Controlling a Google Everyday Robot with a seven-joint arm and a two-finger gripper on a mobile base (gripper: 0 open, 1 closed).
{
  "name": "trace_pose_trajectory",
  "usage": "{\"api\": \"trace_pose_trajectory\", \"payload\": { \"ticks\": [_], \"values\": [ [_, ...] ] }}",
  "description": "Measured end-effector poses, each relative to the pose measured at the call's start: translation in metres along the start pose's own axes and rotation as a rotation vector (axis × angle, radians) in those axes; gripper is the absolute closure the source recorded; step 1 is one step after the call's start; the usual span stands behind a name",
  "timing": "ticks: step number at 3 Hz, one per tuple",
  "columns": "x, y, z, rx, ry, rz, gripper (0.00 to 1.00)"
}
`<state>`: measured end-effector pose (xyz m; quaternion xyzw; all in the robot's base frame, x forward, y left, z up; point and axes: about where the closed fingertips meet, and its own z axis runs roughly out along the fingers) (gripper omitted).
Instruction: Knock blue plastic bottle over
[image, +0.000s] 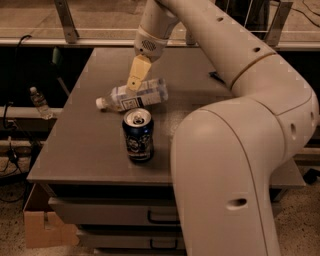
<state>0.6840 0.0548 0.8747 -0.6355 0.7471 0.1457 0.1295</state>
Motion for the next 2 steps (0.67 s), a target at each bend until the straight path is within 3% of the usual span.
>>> {"api": "trace_pose_trajectory", "payload": {
  "ticks": [1,2],
  "values": [
    [-0.003,0.002,0.003,-0.009,-0.010,-0.006,0.00],
    [0.001,0.001,-0.008,0.019,-0.078,0.009,0.00]
  ]
}}
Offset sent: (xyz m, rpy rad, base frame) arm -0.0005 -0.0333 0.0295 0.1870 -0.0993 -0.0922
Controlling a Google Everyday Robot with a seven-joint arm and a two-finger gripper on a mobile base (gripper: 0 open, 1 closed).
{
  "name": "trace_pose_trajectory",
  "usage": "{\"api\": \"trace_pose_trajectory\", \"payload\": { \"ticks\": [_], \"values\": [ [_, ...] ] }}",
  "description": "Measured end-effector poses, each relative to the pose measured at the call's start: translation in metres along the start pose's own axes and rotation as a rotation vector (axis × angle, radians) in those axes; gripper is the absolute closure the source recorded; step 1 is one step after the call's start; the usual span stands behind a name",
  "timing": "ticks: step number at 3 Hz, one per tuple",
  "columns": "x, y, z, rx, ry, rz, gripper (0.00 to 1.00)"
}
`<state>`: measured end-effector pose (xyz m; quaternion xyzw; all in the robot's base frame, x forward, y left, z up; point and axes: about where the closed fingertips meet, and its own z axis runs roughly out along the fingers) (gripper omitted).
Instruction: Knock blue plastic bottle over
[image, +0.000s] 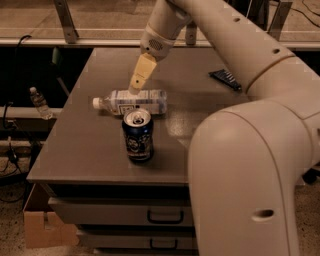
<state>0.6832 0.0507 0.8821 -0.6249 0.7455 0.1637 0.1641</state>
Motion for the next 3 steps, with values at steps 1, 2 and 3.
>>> {"api": "trace_pose_trajectory", "payload": {
  "ticks": [1,2,3],
  "values": [
    [0.009,-0.010,-0.034,0.085,-0.113,0.008,0.00],
    [0.030,-0.022,-0.086,0.209,-0.244,0.013,0.00],
    [0.062,-0.029,-0.137,0.346,-0.378,0.034,0.00]
  ]
}}
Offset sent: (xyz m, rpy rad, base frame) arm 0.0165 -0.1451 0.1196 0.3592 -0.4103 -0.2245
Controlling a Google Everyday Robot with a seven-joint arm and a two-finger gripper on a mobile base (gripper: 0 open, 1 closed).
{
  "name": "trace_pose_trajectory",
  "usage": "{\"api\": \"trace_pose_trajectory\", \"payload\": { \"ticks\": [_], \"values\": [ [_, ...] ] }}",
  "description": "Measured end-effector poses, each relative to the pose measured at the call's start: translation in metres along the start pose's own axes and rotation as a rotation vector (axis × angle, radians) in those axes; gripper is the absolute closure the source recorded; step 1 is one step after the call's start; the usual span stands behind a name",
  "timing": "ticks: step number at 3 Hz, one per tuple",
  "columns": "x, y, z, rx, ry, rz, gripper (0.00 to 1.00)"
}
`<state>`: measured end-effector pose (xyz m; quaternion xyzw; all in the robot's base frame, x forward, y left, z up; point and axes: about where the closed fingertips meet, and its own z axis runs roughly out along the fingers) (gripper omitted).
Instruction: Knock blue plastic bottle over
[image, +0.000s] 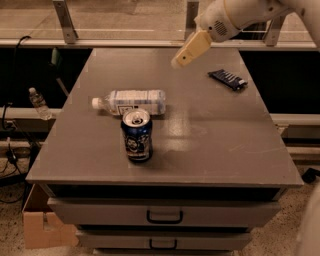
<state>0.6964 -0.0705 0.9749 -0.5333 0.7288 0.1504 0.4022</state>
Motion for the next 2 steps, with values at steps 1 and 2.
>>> {"api": "trace_pose_trajectory", "payload": {
  "ticks": [1,2],
  "values": [
    [0.017,-0.015,-0.045,0.128,-0.134,0.004,0.00],
    [0.029,-0.030,-0.067,0.202,-0.156,0.014,0.00]
  ]
}}
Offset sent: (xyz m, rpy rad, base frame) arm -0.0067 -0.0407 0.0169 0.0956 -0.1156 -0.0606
